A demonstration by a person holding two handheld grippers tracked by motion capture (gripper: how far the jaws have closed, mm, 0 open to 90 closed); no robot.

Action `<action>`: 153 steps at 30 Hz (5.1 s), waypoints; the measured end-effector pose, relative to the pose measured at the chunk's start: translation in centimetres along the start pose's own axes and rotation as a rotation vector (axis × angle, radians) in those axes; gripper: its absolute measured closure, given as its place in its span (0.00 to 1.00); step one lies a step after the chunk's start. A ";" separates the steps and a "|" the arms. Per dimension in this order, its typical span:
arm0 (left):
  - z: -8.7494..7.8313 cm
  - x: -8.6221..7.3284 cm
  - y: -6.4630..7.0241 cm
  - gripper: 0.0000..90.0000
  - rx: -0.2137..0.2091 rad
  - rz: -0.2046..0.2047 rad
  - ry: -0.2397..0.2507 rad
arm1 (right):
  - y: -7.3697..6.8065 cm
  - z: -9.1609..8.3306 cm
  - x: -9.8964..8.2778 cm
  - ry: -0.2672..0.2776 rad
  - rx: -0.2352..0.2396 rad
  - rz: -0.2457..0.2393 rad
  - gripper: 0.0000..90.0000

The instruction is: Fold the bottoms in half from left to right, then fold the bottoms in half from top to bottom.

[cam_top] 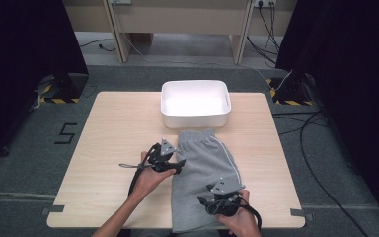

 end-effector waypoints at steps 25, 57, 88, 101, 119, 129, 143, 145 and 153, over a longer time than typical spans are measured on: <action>7.3 1.4 -5.2 0.40 0.195 0.100 -0.144 | -5.8 3.4 -0.8 -0.074 0.092 -0.094 0.52; 5.1 0.6 -7.5 0.37 0.174 0.004 -0.105 | -2.1 2.1 2.3 0.027 0.079 0.008 0.47; -0.9 -2.4 -6.7 0.31 0.046 -0.165 -0.025 | 8.8 0.0 3.3 0.087 -0.132 0.144 0.45; -1.0 -2.4 -5.7 0.30 0.027 -0.152 -0.020 | 11.0 1.1 4.4 0.062 -0.165 0.135 0.42; -1.4 -2.6 -5.8 0.30 0.033 -0.181 -0.006 | 12.9 0.9 5.4 0.085 -0.189 0.175 0.40; -1.0 -2.4 -6.0 0.30 0.034 -0.200 0.009 | 14.6 1.8 7.0 0.084 -0.189 0.193 0.40; 0.8 -1.8 -7.5 0.31 0.043 -0.252 0.012 | 15.4 5.7 7.8 0.023 -0.154 0.204 0.40; 1.2 -1.4 -7.7 0.31 0.042 -0.265 0.011 | 15.4 6.3 7.9 0.012 -0.150 0.206 0.40; 3.0 -0.7 -8.1 0.33 0.061 -0.262 -0.007 | 16.3 9.5 7.5 -0.079 -0.163 0.220 0.41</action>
Point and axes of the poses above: each handheld gripper's, and its own axes: z roughly forward along the jaws, x roughly out of its top, y roughly to its right, the point moved 4 cm from there along z, roughly forward along the jaws, and after that the axes turned 6 degrees about y, right-handed, at the moved point
